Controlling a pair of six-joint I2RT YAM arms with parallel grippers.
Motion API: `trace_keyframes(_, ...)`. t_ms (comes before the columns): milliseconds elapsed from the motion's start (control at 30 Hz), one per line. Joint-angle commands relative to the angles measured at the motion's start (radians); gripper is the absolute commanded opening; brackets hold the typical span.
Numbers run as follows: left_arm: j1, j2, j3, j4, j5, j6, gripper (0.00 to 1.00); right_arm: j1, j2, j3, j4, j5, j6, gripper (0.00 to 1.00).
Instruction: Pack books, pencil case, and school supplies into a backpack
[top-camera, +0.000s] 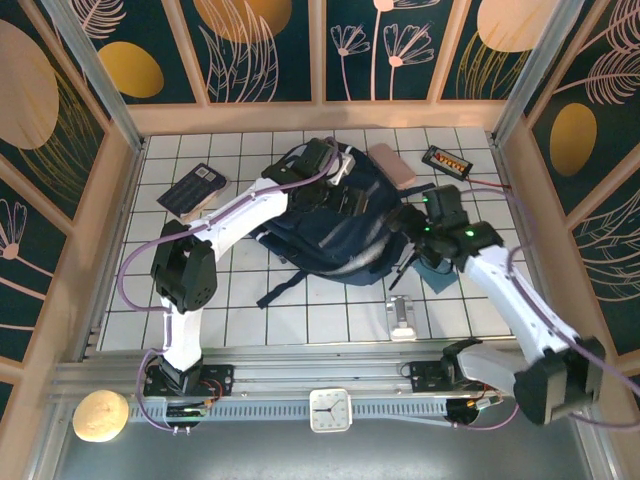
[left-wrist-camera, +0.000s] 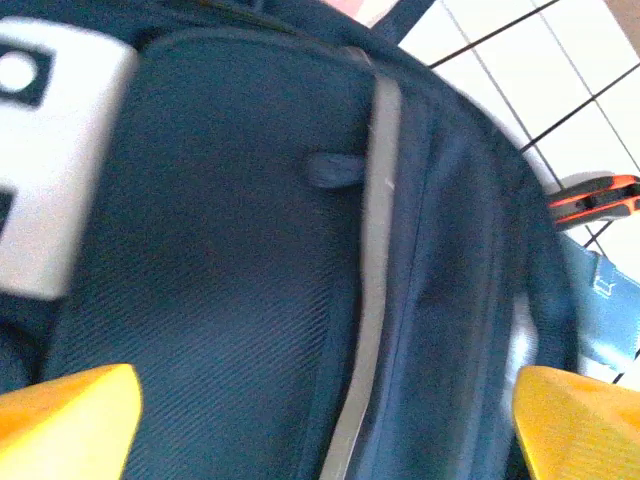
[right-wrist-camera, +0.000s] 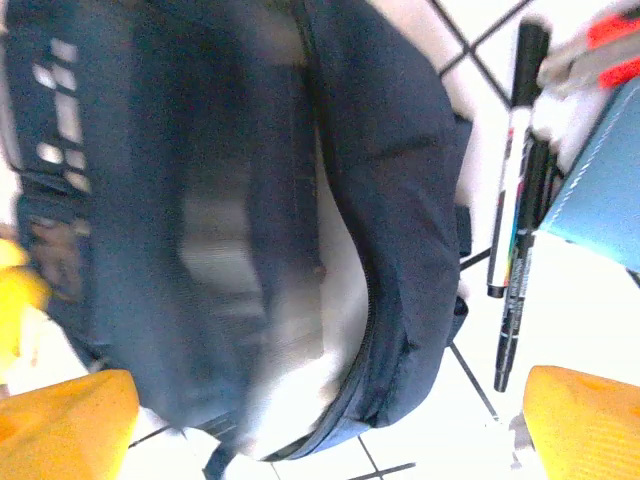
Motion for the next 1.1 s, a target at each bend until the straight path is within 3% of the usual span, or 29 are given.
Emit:
trace_keyframes(0, 0.04, -0.164, -0.064, 0.006, 0.001, -0.056, 0.99, -0.003, 0.013, 0.104, -0.075, 0.018, -0.039, 0.99)
trace_keyframes(167, 0.166, -0.379, -0.23, -0.024, -0.133, -0.101, 0.99, 0.073, 0.212, 0.202, 0.15, -0.135, -0.098, 0.99)
trace_keyframes(300, 0.441, -0.51, -0.464, 0.102, -0.103, -0.178, 0.99, 0.122, 0.423, 0.244, 0.468, -0.343, -0.063, 0.97)
trace_keyframes(433, 0.641, -0.479, -0.542, 0.264, -0.033, -0.155, 0.99, 0.187, 0.646, 0.396, 0.563, -0.432, -0.079, 0.96)
trace_keyframes(633, 0.757, -0.187, -0.319, 0.294, -0.053, -0.051, 0.99, 0.241, 0.835, 0.524, 0.557, -0.536, -0.09, 0.95)
trace_keyframes(1067, 0.847, 0.402, 0.393, 0.122, 0.014, 0.011, 0.99, 0.239, 0.875, 0.521, 0.532, -0.616, -0.089, 0.95)
